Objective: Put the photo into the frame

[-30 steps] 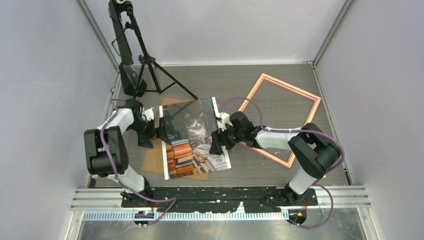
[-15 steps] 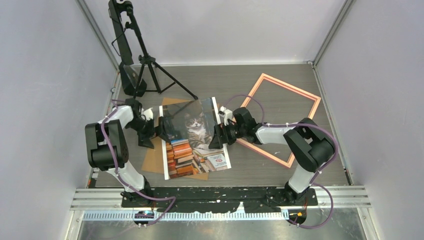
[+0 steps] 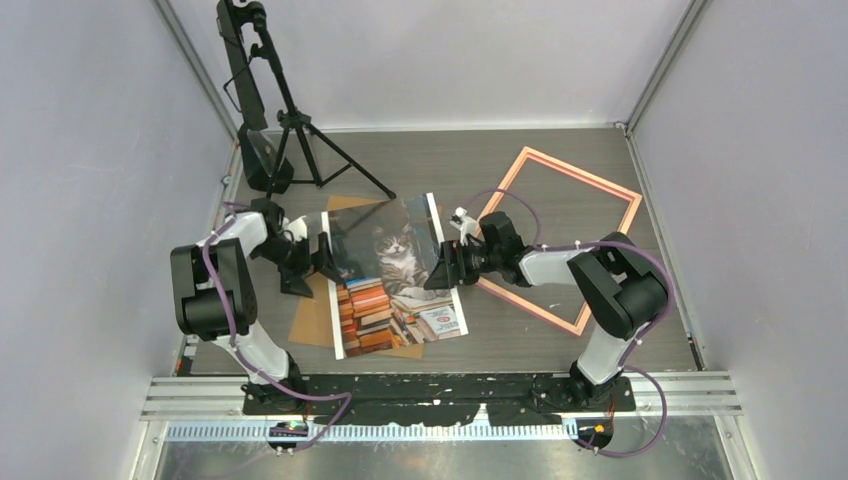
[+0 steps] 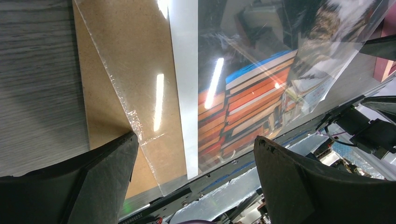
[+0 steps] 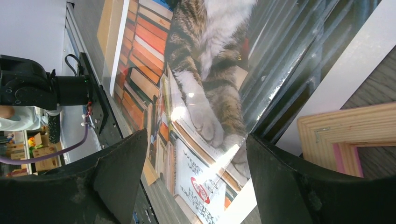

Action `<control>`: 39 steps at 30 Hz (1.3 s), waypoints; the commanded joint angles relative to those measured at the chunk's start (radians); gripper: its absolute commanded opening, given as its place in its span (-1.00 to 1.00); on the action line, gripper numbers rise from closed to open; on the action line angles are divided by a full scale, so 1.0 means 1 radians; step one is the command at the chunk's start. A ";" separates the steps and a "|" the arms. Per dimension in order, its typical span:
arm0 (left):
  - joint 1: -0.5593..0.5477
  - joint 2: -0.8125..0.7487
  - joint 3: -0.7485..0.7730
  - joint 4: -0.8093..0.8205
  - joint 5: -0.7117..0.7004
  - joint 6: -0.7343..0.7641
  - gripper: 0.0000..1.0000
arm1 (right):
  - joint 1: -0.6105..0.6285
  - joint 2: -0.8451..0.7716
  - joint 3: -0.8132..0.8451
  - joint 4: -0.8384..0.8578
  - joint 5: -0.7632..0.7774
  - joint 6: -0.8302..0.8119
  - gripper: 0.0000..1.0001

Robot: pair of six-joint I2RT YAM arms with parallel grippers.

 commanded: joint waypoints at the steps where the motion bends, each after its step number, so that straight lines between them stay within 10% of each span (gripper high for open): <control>1: -0.030 0.008 -0.033 0.085 0.067 0.000 0.98 | -0.004 -0.039 -0.019 0.133 -0.082 0.056 0.66; 24: -0.048 -0.010 -0.042 0.104 0.053 -0.003 0.98 | -0.036 -0.059 -0.059 0.343 -0.209 0.205 0.33; 31: -0.050 -0.022 -0.047 0.107 0.058 0.000 0.98 | -0.044 -0.055 -0.032 0.184 -0.135 0.107 0.20; 39: -0.053 -0.018 -0.055 0.123 0.089 0.003 0.98 | -0.052 -0.002 -0.080 0.435 -0.219 0.268 0.16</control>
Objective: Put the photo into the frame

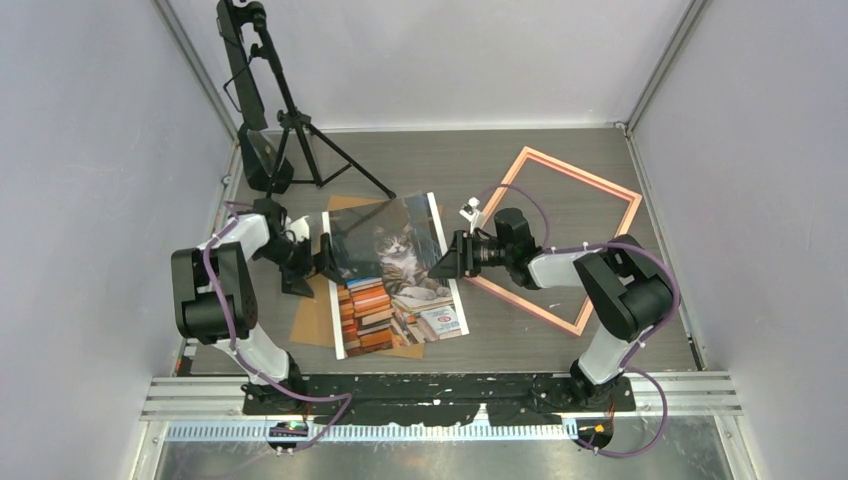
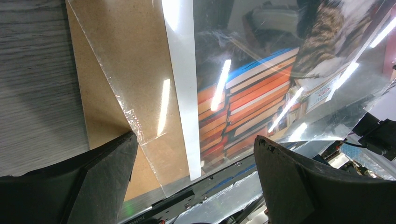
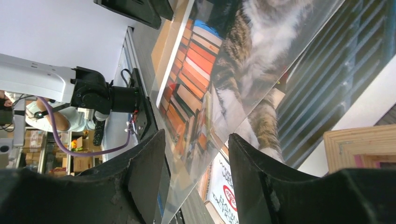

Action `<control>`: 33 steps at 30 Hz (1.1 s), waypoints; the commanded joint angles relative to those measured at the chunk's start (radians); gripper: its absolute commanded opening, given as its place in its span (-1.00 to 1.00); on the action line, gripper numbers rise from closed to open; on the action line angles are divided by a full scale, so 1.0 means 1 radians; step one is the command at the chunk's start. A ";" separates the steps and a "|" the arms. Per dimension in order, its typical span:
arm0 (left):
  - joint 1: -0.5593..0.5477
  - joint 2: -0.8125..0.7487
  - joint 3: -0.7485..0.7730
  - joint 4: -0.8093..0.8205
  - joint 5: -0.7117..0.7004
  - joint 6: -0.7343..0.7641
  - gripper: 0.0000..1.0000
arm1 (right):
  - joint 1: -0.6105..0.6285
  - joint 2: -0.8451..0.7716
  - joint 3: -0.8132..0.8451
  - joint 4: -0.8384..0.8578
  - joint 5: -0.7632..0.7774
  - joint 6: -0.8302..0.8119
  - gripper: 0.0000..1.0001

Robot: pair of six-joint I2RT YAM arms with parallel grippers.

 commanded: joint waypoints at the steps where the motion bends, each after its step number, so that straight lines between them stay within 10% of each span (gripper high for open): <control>1: -0.030 0.008 -0.036 0.101 0.101 0.005 0.98 | 0.012 0.035 -0.015 0.231 -0.095 0.106 0.15; 21: -0.031 0.003 -0.039 0.110 0.106 0.011 0.98 | 0.011 0.085 0.099 -0.059 -0.009 -0.054 0.03; 33: -0.038 -0.031 -0.045 0.116 0.106 0.017 0.98 | 0.010 0.122 0.165 -0.095 0.017 -0.032 -0.62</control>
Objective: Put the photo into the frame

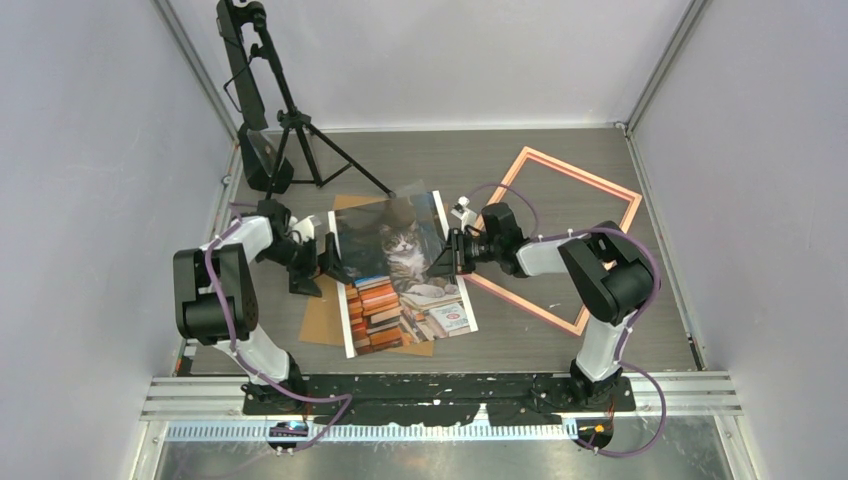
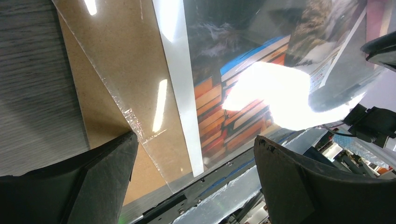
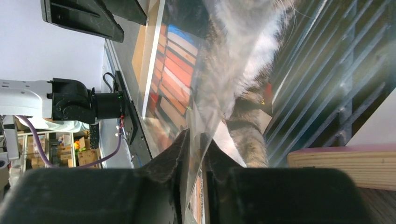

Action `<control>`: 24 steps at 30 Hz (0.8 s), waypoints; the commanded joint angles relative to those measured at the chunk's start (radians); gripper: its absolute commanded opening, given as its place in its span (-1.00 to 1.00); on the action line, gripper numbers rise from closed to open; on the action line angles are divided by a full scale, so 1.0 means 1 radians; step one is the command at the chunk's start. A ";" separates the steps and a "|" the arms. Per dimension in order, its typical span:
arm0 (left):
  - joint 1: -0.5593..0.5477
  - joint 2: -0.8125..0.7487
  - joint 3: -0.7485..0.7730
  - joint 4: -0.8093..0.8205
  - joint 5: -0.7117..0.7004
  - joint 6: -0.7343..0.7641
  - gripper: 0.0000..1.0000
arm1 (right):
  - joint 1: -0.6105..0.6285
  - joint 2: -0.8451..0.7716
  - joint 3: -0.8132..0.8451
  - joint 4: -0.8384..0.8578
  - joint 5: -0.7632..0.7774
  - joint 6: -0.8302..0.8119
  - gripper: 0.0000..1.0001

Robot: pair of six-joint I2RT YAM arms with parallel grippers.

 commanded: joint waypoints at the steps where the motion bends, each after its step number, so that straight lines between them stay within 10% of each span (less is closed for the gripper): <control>1: -0.016 -0.036 -0.026 0.090 0.033 0.019 0.98 | 0.001 -0.014 0.041 0.026 -0.009 0.001 -0.78; 24: -0.009 -0.346 -0.027 0.264 0.104 0.068 0.98 | -0.126 -0.326 -0.090 0.186 -0.106 0.158 -0.89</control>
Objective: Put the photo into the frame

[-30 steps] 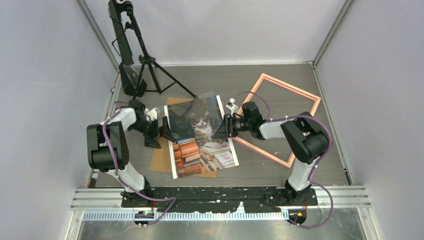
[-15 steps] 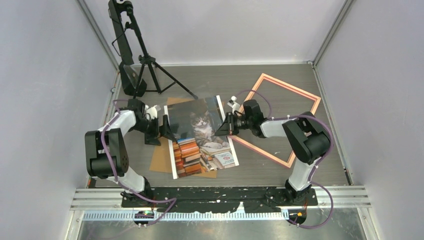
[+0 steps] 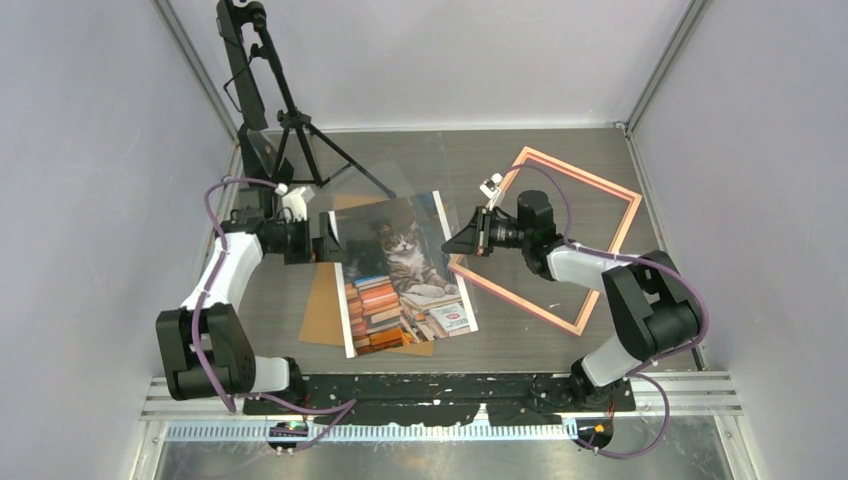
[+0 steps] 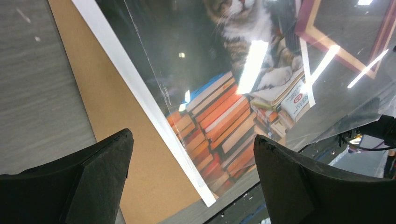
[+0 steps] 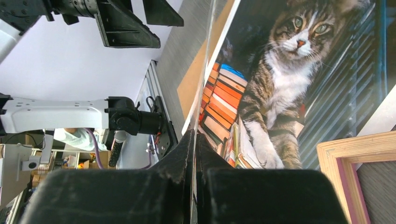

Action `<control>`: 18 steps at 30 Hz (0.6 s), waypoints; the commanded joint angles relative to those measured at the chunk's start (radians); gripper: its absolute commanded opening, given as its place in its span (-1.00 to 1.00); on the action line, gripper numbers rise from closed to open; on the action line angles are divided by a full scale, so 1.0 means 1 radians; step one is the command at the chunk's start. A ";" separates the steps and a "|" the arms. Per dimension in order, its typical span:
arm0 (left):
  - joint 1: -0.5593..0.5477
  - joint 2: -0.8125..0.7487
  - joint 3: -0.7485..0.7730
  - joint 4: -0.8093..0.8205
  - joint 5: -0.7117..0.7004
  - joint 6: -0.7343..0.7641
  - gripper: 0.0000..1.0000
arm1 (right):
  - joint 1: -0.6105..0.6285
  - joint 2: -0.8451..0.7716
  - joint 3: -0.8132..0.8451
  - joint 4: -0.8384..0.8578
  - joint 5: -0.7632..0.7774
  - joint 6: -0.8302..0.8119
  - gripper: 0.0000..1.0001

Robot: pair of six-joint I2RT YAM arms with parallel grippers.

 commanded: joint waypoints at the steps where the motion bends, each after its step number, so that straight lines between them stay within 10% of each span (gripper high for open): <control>1: 0.000 -0.037 0.008 0.127 0.076 0.004 0.98 | -0.016 -0.087 -0.011 0.086 -0.044 0.038 -0.89; 18: 0.000 0.072 0.016 0.385 0.302 -0.174 0.98 | -0.124 -0.304 -0.051 0.061 -0.095 0.094 -0.89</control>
